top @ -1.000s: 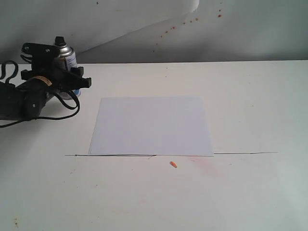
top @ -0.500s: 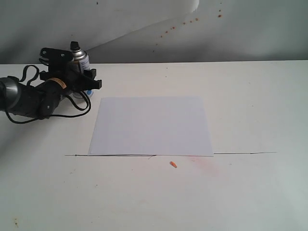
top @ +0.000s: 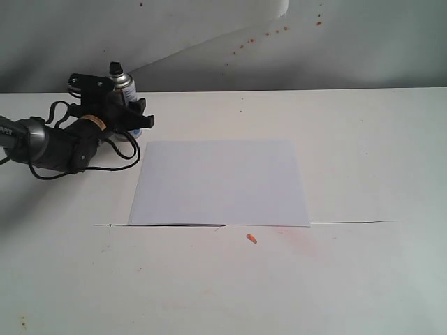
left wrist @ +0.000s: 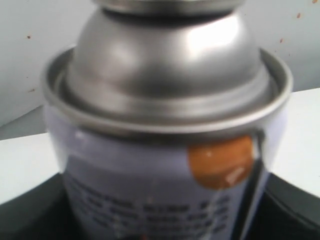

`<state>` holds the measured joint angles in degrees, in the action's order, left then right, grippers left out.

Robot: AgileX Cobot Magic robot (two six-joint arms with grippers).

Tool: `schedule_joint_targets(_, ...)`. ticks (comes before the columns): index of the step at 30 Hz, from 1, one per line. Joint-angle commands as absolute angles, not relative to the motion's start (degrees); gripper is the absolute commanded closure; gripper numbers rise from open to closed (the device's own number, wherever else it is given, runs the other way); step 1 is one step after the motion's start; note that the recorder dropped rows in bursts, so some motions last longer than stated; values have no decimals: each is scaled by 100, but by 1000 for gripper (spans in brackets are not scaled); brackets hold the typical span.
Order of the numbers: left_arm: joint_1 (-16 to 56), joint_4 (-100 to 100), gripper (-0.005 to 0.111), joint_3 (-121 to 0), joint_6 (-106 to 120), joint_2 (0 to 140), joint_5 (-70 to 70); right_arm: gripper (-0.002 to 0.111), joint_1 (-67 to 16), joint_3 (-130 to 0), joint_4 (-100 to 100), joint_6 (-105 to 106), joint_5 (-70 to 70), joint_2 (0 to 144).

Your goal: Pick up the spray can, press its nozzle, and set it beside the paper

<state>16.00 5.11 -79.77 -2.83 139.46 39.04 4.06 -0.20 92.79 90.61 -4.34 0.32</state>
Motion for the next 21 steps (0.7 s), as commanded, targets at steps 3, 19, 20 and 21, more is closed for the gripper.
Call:
schedule_joint_targets(3,1592,486,40,-8095,-609,14016,3913,108,400,0,9295,9093,-443,25)
schedule_joint_targets(19,1592,529,20,-8095,343,12106,2513,108,400,0,9295,9093,-443,25)
schedule_joint_targets(20,1592,529,20,-8095,343,11888,2432,108,400,0,9295,9093,-443,25)
schedule_joint_targets(21,1592,529,20,-8095,343,11656,2189,108,400,0,9295,9093,-443,25)
